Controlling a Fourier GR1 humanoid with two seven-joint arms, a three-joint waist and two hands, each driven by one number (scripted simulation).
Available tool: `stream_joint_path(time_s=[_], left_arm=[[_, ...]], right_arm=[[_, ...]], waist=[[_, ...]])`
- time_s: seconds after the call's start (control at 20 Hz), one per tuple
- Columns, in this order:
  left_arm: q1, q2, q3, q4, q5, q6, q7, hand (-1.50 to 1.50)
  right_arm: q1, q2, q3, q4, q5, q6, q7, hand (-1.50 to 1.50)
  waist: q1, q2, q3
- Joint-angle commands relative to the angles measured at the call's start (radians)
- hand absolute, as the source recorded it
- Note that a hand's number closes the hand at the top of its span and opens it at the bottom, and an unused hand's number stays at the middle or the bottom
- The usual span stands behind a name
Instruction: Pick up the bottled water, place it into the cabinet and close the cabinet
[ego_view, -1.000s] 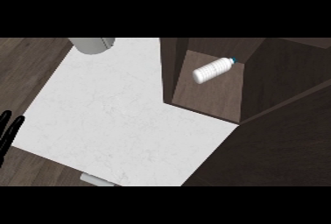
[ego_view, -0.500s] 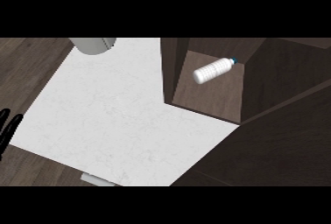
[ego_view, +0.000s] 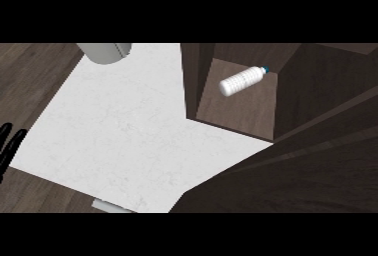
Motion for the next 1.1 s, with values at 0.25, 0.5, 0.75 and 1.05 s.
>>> stream_joint_path(time_s=[0.25,0.5,0.75,1.05], left_arm=[[0.004,-0.002,0.005,0.027,0.014,-0.011,0.006,-1.50],[-0.005,-0.007,0.015,0.051,0.010,-0.003,0.002,-1.50],[0.009,-0.015,0.027,0.054,0.025,-0.010,-0.005,-1.50],[0.004,-0.016,0.025,0.065,0.022,-0.028,-0.003,-1.50]], right_arm=[[-0.294,0.198,-0.079,0.278,0.015,-0.148,0.151,1.50],[-0.501,0.310,-0.162,0.463,0.090,-0.296,0.187,1.50],[-0.714,0.313,-0.271,0.654,0.109,-0.452,0.178,1.50],[-0.875,0.315,-0.318,0.865,0.065,-0.613,0.139,-1.50]], waist=[[-0.017,-0.017,0.009],[-0.048,-0.021,0.013],[-0.048,-0.024,0.016],[-0.063,-0.020,0.018]])
